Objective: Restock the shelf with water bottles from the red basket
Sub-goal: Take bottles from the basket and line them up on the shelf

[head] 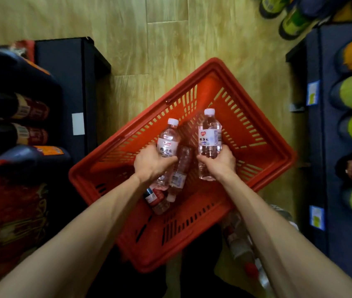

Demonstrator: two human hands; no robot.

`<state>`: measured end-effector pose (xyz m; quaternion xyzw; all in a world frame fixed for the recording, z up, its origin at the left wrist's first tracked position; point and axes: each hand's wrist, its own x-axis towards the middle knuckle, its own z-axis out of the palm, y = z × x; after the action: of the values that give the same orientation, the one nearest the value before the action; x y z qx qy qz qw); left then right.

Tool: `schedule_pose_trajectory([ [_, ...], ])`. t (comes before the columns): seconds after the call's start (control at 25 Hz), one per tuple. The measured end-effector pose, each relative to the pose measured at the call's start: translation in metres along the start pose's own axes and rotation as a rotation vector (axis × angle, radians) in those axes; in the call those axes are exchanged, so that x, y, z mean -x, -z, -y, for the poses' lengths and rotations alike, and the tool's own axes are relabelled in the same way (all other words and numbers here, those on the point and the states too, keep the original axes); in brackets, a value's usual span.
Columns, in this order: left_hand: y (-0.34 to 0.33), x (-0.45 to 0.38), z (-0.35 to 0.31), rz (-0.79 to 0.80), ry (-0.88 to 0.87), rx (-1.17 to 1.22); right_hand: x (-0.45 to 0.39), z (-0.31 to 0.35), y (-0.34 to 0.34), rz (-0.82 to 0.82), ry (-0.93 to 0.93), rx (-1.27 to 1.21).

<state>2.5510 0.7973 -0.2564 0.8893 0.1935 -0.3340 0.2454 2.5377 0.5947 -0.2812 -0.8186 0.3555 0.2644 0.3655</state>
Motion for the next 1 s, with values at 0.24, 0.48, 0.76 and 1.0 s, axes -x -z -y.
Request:
schedule_pose_trajectory([
  [0.24, 0.077, 0.098, -0.052, -0.023, -0.011, 0.044, 0.093, 0.034, 0.084, -0.050, 0.030, -0.140],
  [0.48, 0.163, 0.193, -0.121, -0.029, -0.119, 0.085, 0.184, 0.072, 0.183, -0.097, 0.035, -0.215],
  [0.76, 0.264, 0.315, -0.207, 0.019, -0.265, 0.099, 0.311, 0.111, 0.306, -0.214, -0.068, -0.364],
  [1.0, 0.339, 0.439, -0.299, 0.011, -0.515, 0.097, 0.405, 0.146, 0.424, -0.367, -0.064, -0.438],
])
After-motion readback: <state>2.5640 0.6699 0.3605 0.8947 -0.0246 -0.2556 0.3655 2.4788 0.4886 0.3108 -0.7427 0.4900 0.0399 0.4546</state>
